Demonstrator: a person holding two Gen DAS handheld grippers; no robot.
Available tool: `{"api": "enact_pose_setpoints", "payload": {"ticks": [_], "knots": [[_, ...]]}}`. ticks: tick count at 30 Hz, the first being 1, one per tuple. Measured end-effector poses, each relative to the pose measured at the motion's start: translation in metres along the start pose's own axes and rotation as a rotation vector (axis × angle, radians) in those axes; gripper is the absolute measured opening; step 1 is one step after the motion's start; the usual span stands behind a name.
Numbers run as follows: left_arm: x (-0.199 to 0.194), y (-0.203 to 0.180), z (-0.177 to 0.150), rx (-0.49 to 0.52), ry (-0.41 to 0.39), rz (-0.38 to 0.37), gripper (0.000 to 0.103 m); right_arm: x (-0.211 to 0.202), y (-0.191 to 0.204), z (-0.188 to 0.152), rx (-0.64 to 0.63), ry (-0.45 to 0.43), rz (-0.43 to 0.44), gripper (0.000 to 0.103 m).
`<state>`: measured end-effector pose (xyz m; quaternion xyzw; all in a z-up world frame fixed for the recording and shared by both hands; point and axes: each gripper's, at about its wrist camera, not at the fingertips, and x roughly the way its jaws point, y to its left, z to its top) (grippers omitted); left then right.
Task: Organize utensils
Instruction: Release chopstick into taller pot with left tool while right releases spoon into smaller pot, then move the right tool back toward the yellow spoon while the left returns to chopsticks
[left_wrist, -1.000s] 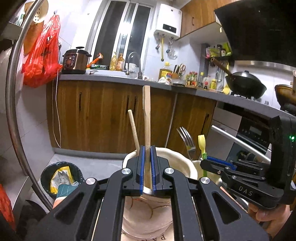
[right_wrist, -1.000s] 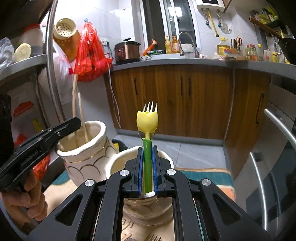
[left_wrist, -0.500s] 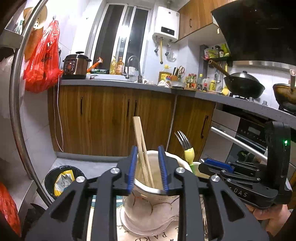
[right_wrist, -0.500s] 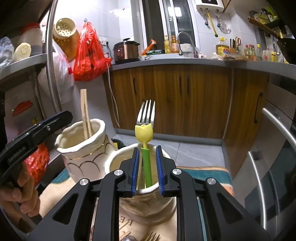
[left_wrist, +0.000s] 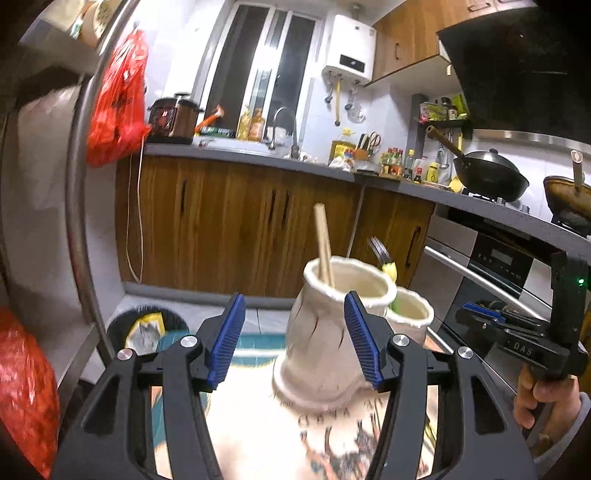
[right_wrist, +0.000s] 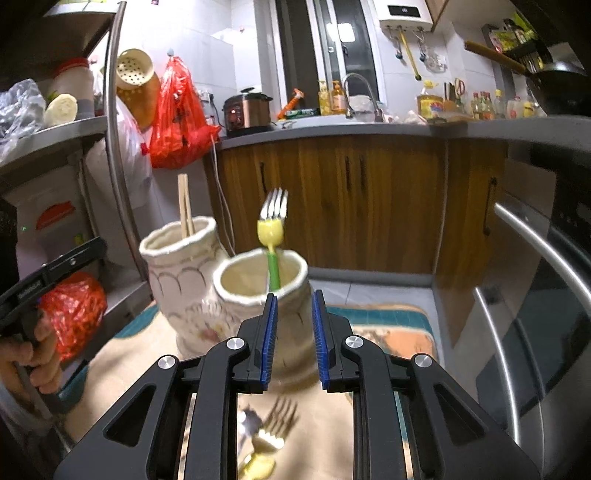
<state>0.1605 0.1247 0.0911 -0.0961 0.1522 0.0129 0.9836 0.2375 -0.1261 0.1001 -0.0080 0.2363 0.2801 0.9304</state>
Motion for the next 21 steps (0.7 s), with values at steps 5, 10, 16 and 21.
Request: {"api": "enact_pose_setpoints", "payload": {"ticks": [5,10,16,21], "knots": [[0.000,0.003,-0.022,0.008,0.095,-0.021,0.056,-0.003,-0.011,-0.022,0.039,0.073,-0.009,0.020],[0.009,-0.014,-0.043,0.050,0.197,-0.074,0.055,0.003,-0.018,-0.047,0.063,0.188,-0.004,0.020],[0.026,-0.042,-0.067,0.141,0.310,-0.119,0.054,0.009,-0.012,-0.067,0.048,0.295,0.033,0.020],[0.035,-0.060,-0.083,0.208,0.381,-0.138,0.054,0.004,-0.006,-0.078,0.047,0.339,0.086,0.020]]}}
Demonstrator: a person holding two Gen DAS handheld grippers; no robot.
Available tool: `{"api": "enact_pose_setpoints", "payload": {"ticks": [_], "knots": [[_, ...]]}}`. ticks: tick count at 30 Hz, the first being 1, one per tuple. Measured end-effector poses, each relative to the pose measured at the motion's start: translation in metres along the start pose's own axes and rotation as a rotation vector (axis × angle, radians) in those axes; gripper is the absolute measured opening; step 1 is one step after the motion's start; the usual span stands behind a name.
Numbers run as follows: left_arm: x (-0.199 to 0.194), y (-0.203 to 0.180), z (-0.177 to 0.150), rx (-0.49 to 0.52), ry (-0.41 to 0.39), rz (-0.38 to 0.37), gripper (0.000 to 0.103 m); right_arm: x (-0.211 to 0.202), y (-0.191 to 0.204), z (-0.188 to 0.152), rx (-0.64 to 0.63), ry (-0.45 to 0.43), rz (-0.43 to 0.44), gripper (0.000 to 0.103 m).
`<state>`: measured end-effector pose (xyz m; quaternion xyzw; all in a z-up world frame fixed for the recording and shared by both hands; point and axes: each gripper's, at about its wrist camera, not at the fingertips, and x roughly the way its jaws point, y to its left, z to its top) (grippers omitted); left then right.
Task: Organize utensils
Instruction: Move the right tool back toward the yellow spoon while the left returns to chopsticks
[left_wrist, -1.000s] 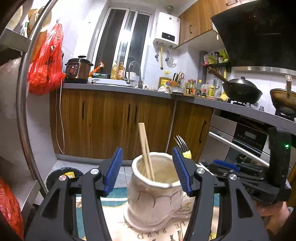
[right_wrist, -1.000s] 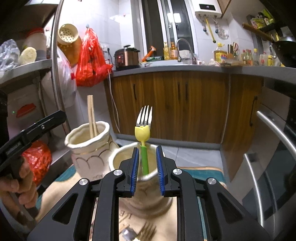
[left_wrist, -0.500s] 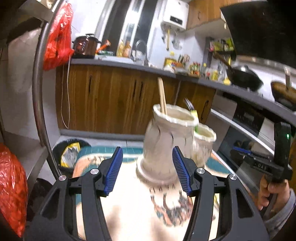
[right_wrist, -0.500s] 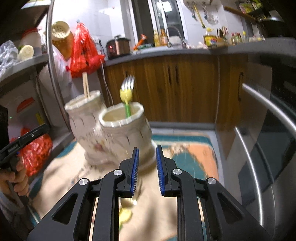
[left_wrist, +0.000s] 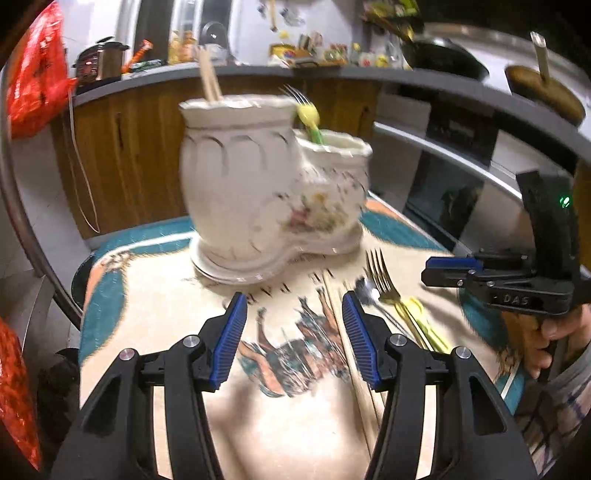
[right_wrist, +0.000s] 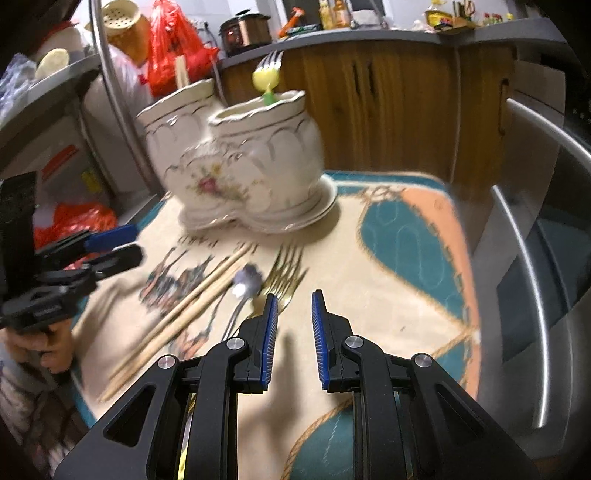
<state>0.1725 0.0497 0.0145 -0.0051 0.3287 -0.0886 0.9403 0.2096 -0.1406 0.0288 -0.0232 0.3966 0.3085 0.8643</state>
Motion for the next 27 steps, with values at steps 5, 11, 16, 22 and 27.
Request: {"api": "enact_pose_setpoints", "payload": {"ticks": [5,11,16,22,27], "knots": [[0.009,-0.008,-0.003,0.031,0.054,-0.011,0.054,-0.004,0.014,-0.011,-0.028,0.038,0.040,0.020],[0.019,-0.020,-0.009,0.084,0.110,-0.011,0.054,-0.001,0.034,-0.022,-0.096,0.091,0.068,0.020],[0.026,-0.021,-0.011,0.096,0.145,-0.001,0.053,0.003,0.040,-0.026,-0.145,0.115,0.032,0.020],[0.035,-0.019,-0.011,0.084,0.187,0.004,0.048,0.004,0.042,-0.023,-0.219,0.133,-0.050,0.020],[0.041,-0.025,-0.012,0.114,0.216,0.022,0.043,0.006,0.033,-0.014,-0.256,0.192,-0.076,0.020]]}}
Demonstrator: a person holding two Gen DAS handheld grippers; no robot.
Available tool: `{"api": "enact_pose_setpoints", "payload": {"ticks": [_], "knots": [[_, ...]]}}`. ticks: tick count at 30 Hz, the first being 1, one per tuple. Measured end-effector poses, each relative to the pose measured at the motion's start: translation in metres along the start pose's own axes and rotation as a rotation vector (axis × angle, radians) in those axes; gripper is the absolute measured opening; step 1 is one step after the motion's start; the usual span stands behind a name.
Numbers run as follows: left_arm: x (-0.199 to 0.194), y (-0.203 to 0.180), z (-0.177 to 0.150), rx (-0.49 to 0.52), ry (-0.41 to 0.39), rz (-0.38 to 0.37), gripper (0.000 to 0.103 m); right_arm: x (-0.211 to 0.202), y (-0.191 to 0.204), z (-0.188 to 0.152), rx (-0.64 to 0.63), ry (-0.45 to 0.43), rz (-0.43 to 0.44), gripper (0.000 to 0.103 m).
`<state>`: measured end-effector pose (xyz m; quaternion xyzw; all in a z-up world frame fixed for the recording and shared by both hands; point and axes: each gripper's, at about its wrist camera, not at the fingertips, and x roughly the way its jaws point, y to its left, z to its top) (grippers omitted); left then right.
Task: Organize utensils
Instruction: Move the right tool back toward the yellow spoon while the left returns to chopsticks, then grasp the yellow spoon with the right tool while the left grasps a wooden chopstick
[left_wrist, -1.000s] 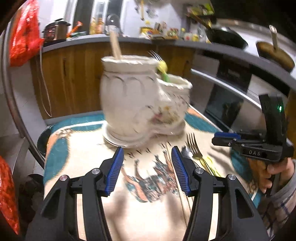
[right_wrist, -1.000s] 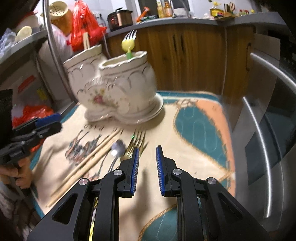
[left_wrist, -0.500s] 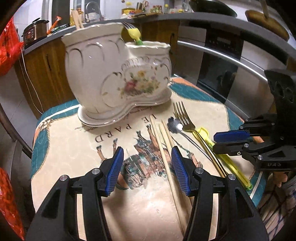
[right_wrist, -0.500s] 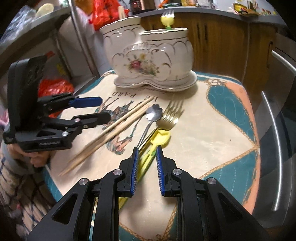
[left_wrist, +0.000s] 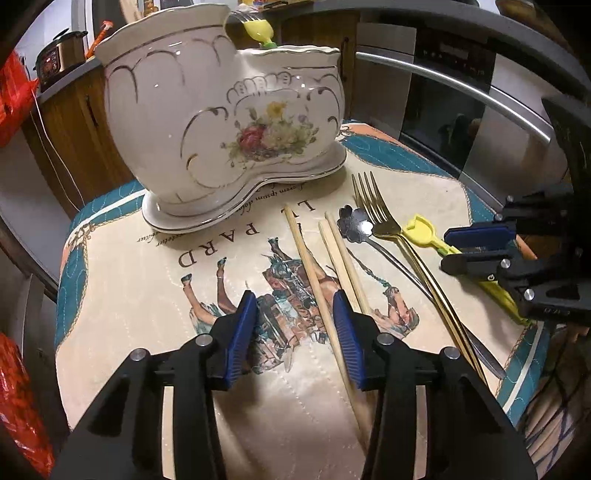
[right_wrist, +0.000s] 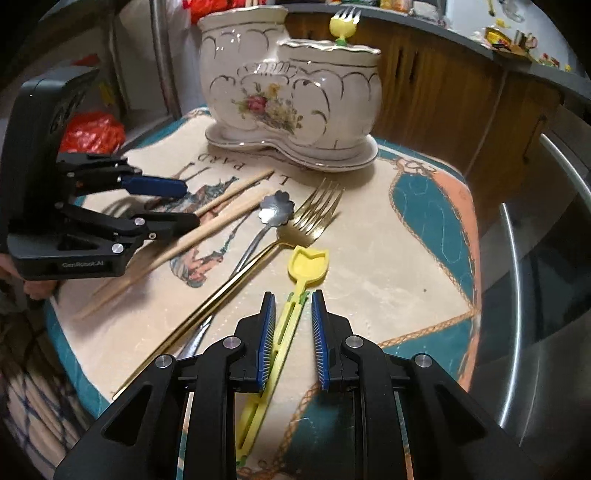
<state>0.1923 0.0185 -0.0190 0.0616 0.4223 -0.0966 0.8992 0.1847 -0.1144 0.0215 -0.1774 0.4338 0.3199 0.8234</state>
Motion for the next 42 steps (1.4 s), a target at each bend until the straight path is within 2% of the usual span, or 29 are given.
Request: {"api": "enact_pose_setpoints", "payload": {"ticks": [5,14,18,20,22,24,33,35,38,42], "knots": [[0.003,-0.003,0.004,0.017,0.024,0.011,0.044,0.002,0.002,0.014,-0.096,0.142,-0.017,0.020],[0.015,-0.003,0.032,0.104,0.238,-0.016,0.042,0.013,-0.011,0.033,-0.124,0.377,0.057,0.020],[0.017,-0.009,0.040,0.134,0.305,-0.034,0.031,0.015,-0.011,0.038,-0.126,0.425,0.057,0.020],[0.016,-0.013,0.041,0.143,0.311,-0.038,0.013,0.019,-0.005,0.039,-0.123,0.425,0.056,0.019],[0.014,-0.019,0.039,0.150,0.297,-0.024,0.009,0.018,-0.005,0.038,-0.106,0.405,0.062,0.013],[0.011,-0.019,0.035,0.125,0.272,-0.026,0.006,0.016,-0.005,0.039,-0.081,0.382,0.074,0.010],[-0.016,0.013,0.007,-0.094,0.072,-0.106,0.004,0.003,-0.031,0.025,0.053,0.217,0.095,0.010],[-0.027,0.022,-0.002,-0.129,0.013,-0.120,0.004,-0.007,-0.034,0.024,0.093,0.160,0.108,0.010],[-0.054,0.040,-0.017,-0.217,-0.098,-0.145,0.004,-0.024,-0.043,0.024,0.178,0.021,0.165,0.010],[-0.067,0.054,-0.028,-0.262,-0.167,-0.114,0.004,-0.041,-0.046,0.027,0.241,-0.116,0.223,0.010]]}}
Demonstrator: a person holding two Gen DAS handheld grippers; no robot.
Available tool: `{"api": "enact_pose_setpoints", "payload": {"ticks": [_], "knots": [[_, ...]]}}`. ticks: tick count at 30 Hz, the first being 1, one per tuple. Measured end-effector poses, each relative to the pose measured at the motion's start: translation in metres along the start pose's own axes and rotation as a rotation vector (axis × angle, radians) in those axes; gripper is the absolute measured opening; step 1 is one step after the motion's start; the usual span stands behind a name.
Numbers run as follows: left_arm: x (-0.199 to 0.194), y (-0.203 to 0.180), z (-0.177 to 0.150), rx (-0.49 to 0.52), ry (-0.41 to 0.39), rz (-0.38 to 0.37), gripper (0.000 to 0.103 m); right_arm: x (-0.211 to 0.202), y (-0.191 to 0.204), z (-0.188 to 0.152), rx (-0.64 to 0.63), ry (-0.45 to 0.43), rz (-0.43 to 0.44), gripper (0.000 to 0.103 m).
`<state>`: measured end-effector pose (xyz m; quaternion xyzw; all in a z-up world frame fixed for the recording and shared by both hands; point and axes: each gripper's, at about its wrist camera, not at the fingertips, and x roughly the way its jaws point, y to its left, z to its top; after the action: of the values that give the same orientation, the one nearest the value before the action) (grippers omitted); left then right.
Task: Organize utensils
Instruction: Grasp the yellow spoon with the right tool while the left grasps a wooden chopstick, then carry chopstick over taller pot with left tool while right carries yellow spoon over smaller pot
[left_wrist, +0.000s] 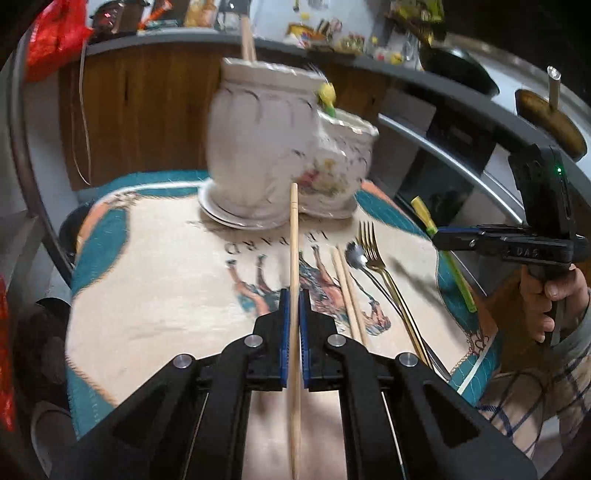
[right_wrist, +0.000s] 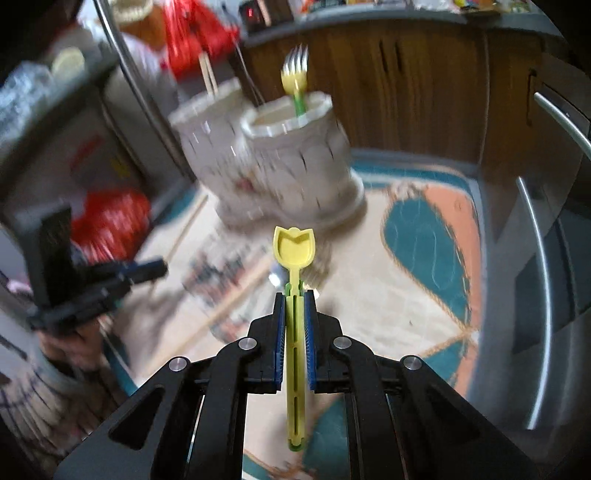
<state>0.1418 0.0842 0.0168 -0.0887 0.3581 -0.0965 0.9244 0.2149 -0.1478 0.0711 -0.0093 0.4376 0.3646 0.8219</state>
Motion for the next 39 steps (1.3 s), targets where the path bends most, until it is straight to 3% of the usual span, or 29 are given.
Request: {"api": "enact_pose_setpoints", "payload": {"ticks": [5,10,16,26,39], "knots": [[-0.034,-0.002,0.008,0.004,-0.142,-0.017,0.004,-0.011,0.007,0.010,0.003,-0.115,0.048,0.010],[-0.050,-0.005,0.026,0.004,-0.228,-0.018,0.004,-0.018,0.013,0.024,0.006,-0.225,0.107,0.010],[-0.059,-0.002,0.051,0.000,-0.326,-0.010,0.004,-0.009,0.021,0.044,-0.014,-0.273,0.144,0.010],[-0.049,0.001,0.094,-0.022,-0.425,-0.030,0.004,-0.013,0.030,0.075,-0.038,-0.391,0.140,0.010],[-0.030,0.017,0.155,-0.109,-0.572,-0.149,0.004,-0.009,0.025,0.114,-0.041,-0.541,0.114,0.010]]}}
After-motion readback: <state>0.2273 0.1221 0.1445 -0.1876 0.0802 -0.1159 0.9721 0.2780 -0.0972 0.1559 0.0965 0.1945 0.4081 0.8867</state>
